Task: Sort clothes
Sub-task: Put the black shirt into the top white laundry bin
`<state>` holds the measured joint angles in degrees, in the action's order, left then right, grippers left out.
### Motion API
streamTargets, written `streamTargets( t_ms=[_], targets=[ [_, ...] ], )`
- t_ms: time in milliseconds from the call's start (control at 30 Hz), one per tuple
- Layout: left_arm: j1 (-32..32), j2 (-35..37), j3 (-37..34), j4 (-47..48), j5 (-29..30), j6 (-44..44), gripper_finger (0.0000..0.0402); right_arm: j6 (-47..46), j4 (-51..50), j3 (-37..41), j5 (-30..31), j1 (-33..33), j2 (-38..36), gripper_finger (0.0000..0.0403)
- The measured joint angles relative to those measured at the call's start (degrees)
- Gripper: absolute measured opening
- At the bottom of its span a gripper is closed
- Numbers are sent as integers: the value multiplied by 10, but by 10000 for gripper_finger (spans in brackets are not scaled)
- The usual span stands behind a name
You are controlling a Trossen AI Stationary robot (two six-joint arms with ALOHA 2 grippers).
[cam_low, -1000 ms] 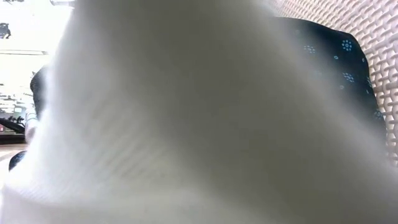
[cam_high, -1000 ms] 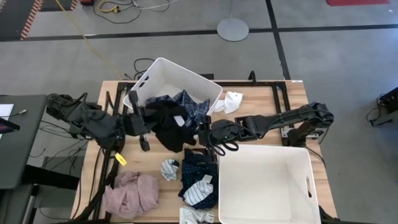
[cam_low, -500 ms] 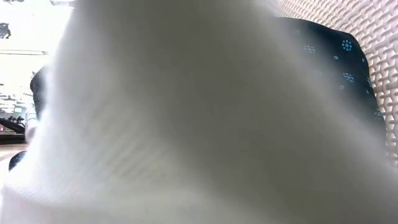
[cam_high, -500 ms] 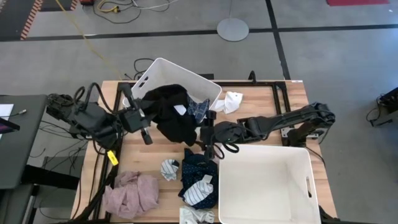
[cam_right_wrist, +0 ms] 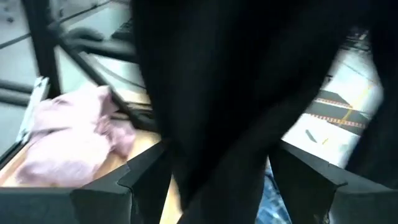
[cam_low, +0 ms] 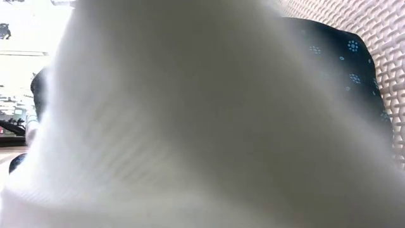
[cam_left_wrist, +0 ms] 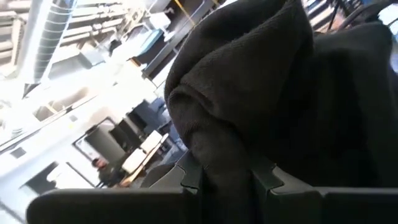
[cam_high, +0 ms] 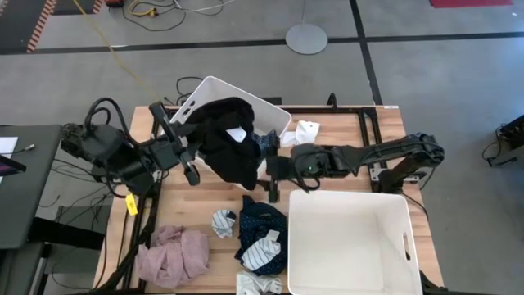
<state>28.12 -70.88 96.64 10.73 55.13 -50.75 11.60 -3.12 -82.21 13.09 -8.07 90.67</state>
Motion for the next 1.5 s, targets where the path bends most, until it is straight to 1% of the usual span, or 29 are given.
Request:
streamTargets(
  t_ms=[100, 200, 267, 300, 333, 367, 433, 467, 500, 633, 800, 867, 1000, 1100, 1167, 1300, 1400, 1500],
  targets=[
    [0, -1, 0, -3, -9, 7, 46, -15, 23, 0, -1, 22, 0, 282],
    [0, -4, 0, -2, -11, 17, 46, -8, 54, 0, -1, 38, 5, 278],
    [0, -5, 0, -2, -11, 17, 46, 8, 73, 0, -4, 43, 12, 257],
    [0, -7, 0, -2, -11, 17, 46, 19, 82, 0, -12, 43, 17, 234],
    [-1, -8, 0, -2, -11, 18, 46, 29, 91, 0, -20, 43, 23, 202],
    [-1, -8, 0, -2, -11, 17, 46, 38, 94, 0, -30, 42, 26, 162],
    [-1, -9, 0, -1, -12, 17, 46, 59, 93, 0, -46, 42, 33, 62],
    [-1, -9, 0, 0, -12, 17, 46, 71, 92, 0, -46, 42, 34, 33],
    [-1, -8, 0, 1, -12, 17, 46, 73, 92, 0, -39, 42, 34, 22],
    [-1, -8, 0, 3, -12, 6, 46, 74, 93, -14, -20, 61, 28, 6],
    [-1, -8, 0, 24, -13, 6, 46, 92, 98, -69, -19, 90, 18, 3],
    [-2, -8, 0, 45, -12, 11, 46, 95, 87, -93, -35, 105, 18, 3],
    [-24, -8, 0, 95, 2, 42, 46, 80, 56, -128, -92, 141, 23, 2],
    [-53, -8, 0, 137, 5, 77, 46, 55, 26, -137, -128, 167, 23, 1],
    [-78, -8, 0, 170, 4, 101, 46, 41, 10, -137, -136, 181, 23, 1],
    [-143, -8, 0, 241, 1, 166, 46, 13, -23, -137, -164, 203, 26, 1],
    [-200, -8, 0, 291, -34, 223, 46, -11, -40, -137, -191, 215, 33, 2],
    [-252, -8, -5, 330, -77, 271, 46, -26, -53, -137, -204, 221, 44, 2]
  ],
)
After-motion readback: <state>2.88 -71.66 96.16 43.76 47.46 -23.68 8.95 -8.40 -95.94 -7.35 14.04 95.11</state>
